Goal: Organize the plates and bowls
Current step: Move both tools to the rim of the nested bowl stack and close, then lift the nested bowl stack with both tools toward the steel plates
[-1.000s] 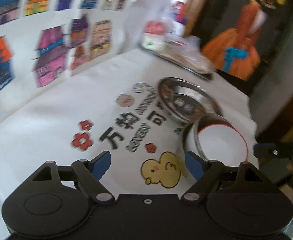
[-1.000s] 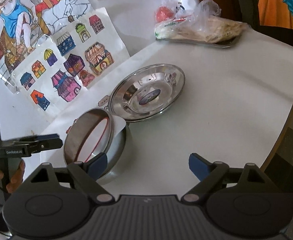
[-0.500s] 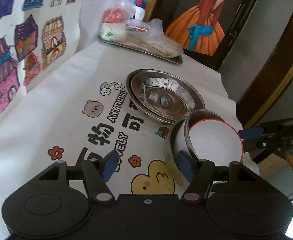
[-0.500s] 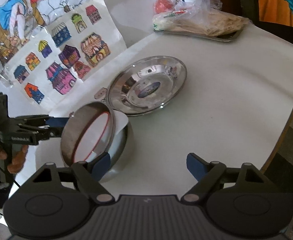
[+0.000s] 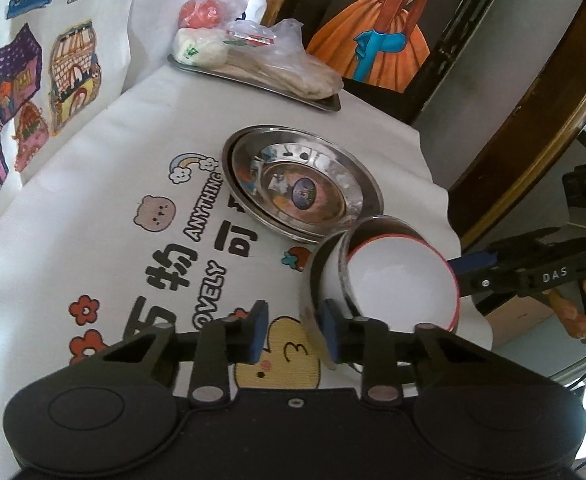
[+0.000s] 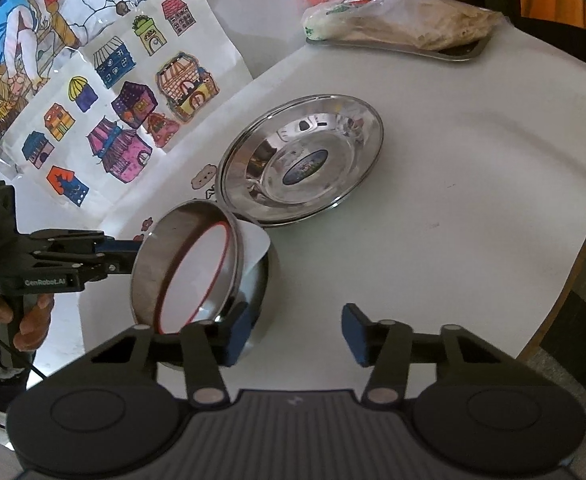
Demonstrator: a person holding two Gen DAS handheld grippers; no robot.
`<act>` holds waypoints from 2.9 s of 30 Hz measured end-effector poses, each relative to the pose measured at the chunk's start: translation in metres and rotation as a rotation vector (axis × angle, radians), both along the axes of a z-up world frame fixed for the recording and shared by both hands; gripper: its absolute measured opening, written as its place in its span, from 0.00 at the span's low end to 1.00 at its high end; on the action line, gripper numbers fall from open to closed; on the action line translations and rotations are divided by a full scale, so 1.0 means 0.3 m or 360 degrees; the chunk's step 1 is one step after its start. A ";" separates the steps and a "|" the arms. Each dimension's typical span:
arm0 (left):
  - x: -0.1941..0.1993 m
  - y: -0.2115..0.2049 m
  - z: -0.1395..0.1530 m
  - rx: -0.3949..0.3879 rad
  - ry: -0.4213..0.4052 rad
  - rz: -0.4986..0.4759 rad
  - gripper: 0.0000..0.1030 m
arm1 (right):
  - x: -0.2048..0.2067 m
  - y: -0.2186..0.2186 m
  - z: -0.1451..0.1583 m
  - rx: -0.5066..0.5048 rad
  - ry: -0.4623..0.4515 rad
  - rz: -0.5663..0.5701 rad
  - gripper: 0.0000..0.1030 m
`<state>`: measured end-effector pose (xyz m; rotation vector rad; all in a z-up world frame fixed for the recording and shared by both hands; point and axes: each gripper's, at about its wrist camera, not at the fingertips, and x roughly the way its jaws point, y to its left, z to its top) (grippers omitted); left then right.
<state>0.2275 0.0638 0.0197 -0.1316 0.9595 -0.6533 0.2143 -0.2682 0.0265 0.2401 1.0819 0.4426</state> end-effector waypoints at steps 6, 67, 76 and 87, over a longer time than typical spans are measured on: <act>-0.005 -0.013 0.003 -0.0029 0.0002 -0.0012 0.11 | -0.002 0.013 0.005 0.0002 -0.0007 0.0012 0.44; 0.043 -0.120 0.032 0.0227 0.0234 0.0232 0.03 | 0.051 0.160 0.059 -0.0269 0.0224 -0.0175 0.05; 0.036 -0.122 0.033 0.0234 0.0216 0.0247 0.03 | 0.048 0.128 0.053 -0.0165 0.0229 -0.0194 0.08; 0.037 -0.124 0.034 0.0245 0.0205 0.0240 0.03 | 0.062 0.154 0.038 -0.0203 0.0273 -0.0234 0.07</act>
